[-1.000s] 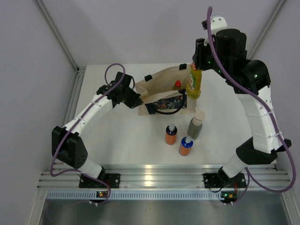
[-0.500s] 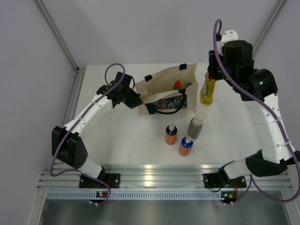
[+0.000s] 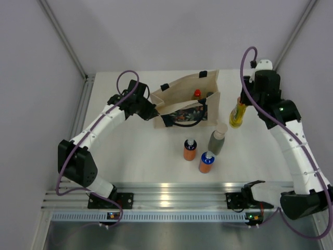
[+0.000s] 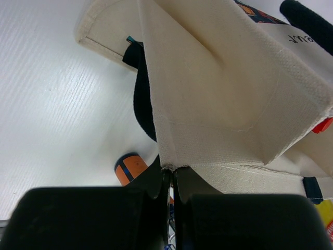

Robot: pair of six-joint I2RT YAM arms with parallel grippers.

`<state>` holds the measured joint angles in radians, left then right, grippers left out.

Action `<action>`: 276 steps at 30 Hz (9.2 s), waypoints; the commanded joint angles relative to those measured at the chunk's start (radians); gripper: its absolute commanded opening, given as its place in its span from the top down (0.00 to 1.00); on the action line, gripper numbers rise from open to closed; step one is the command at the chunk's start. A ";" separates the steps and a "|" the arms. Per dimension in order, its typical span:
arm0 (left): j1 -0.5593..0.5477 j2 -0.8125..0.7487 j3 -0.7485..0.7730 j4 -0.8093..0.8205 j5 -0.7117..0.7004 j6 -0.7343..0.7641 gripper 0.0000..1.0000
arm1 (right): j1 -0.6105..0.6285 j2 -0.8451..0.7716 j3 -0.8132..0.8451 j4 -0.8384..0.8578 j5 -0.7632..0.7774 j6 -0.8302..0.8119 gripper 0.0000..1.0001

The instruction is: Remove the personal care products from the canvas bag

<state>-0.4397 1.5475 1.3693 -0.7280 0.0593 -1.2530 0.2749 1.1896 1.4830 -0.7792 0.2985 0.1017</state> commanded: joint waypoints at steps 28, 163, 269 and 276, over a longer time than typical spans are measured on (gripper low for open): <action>-0.007 0.028 0.002 -0.019 0.077 0.012 1.00 | -0.066 -0.266 -0.552 0.425 -0.154 0.012 0.45; -0.008 0.051 0.024 -0.017 0.004 0.076 1.00 | 0.222 0.245 0.887 -0.236 0.123 0.015 1.00; -0.007 -0.043 -0.075 -0.002 -0.092 -0.109 1.00 | 0.142 0.534 0.253 -0.052 0.094 0.175 0.47; -0.008 -0.035 -0.082 0.004 -0.088 -0.106 1.00 | 0.121 0.642 0.313 -0.054 0.058 0.087 0.42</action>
<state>-0.4553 1.5318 1.3106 -0.6731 0.0212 -1.3598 0.4332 1.7901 1.7512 -0.8276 0.3450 0.2516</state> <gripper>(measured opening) 0.021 0.563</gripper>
